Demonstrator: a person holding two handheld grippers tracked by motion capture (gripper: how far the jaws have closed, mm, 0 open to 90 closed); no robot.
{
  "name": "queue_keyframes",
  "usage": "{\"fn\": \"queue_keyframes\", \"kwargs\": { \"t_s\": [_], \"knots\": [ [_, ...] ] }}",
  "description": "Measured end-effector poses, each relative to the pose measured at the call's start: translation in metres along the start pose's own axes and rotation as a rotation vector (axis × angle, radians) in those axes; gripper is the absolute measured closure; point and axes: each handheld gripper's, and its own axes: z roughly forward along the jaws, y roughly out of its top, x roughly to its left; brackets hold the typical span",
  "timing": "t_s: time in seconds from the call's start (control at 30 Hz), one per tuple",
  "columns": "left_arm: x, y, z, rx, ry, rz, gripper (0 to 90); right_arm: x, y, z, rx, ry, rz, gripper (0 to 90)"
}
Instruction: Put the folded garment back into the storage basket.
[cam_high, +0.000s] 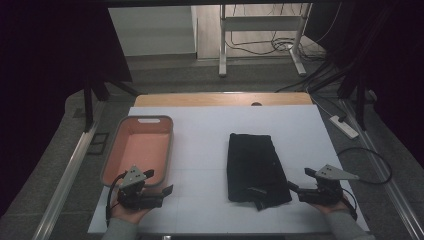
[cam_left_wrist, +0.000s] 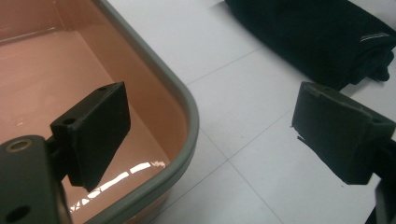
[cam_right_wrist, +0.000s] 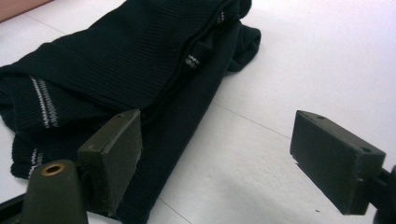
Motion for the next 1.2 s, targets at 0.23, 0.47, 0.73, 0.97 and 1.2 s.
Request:
{"fn": "queue_keyframes", "kwargs": {
  "t_s": [0.23, 0.47, 0.73, 0.97, 1.2],
  "knots": [
    [-0.006, 0.006, -0.001, -0.001, -0.017, -0.004, 11.4, 0.000, -0.001, 0.002, 0.008, 0.003, 0.005, 18.6],
    [-0.011, 0.016, 0.004, 0.013, -0.034, 0.015, 11.7, -0.001, 0.000, 0.006, 0.018, -0.003, 0.003, 18.6],
    [-0.018, 0.028, 0.013, 0.039, -0.068, 0.028, 11.6, 0.001, 0.001, 0.007, 0.027, -0.012, -0.007, 18.8],
    [-0.024, 0.040, 0.021, 0.036, -0.094, 0.029, 11.6, 0.000, 0.002, 0.011, 0.038, -0.020, -0.018, 19.2],
    [-0.025, 0.049, 0.028, 0.034, -0.103, 0.030, 11.5, 0.000, 0.000, 0.008, 0.035, -0.032, -0.013, 19.3]
  ]
}}
